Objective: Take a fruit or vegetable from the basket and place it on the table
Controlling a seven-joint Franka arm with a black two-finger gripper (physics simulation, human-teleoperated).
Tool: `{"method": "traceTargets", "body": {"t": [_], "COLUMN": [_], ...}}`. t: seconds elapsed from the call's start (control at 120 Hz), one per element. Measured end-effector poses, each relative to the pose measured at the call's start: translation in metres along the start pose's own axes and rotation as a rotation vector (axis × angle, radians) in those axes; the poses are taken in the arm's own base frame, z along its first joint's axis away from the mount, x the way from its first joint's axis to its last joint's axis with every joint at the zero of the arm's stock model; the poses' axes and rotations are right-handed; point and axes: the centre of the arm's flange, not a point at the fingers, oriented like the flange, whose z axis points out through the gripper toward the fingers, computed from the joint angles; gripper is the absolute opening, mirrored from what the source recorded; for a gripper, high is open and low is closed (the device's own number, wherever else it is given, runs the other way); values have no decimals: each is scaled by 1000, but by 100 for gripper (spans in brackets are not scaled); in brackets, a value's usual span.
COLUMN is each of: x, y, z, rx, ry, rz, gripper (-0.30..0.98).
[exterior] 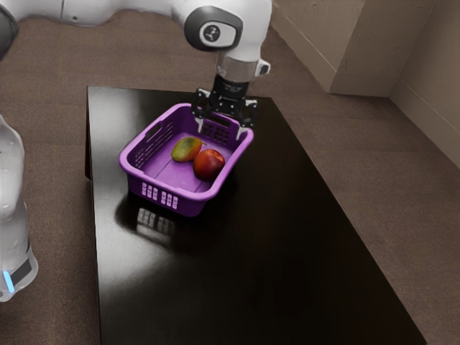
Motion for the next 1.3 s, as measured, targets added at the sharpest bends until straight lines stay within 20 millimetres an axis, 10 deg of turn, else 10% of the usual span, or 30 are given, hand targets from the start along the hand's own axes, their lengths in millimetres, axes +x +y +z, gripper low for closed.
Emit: {"method": "traceTargets", "body": {"t": [0.233, 0.458, 0.975, 1.3], "x": [21, 80, 148, 153], "y": [-46, -64, -17, -2], "z": [10, 24, 54, 77], "rx": [24, 48, 69, 86], "ry": [4, -14, 14, 8], "rz": [-126, -244, -287, -256], "gripper": [69, 69, 69, 69]}}
